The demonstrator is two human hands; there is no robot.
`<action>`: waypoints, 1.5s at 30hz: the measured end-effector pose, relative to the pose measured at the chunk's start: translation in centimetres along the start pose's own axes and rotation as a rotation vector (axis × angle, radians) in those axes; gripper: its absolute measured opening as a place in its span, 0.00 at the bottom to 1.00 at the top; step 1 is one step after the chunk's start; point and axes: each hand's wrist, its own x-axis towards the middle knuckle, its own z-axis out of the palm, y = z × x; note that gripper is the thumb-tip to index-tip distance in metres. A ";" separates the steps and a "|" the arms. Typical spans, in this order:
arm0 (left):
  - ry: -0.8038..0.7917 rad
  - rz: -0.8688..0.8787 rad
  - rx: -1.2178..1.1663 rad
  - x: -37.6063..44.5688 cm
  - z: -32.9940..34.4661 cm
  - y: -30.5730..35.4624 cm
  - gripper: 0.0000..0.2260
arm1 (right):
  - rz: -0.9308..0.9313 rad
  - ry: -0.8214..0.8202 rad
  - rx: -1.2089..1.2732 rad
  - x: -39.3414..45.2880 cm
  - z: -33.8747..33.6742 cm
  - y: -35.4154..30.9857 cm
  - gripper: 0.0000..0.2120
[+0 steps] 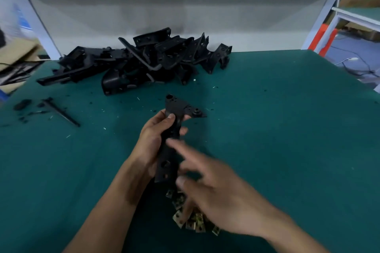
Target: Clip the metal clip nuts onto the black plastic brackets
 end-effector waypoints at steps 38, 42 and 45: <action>-0.291 -0.042 0.261 1.9 -1.6 -1.4 0.05 | 0.025 0.256 -0.289 -2.2 -7.3 7.4 0.22; -0.302 -0.049 0.274 1.8 -1.6 -1.3 0.04 | 0.012 0.245 -0.380 -2.0 -7.1 7.2 0.18; -0.304 -0.065 0.283 1.7 -1.5 -1.3 0.10 | 0.003 0.242 -0.479 -1.8 -6.6 6.9 0.12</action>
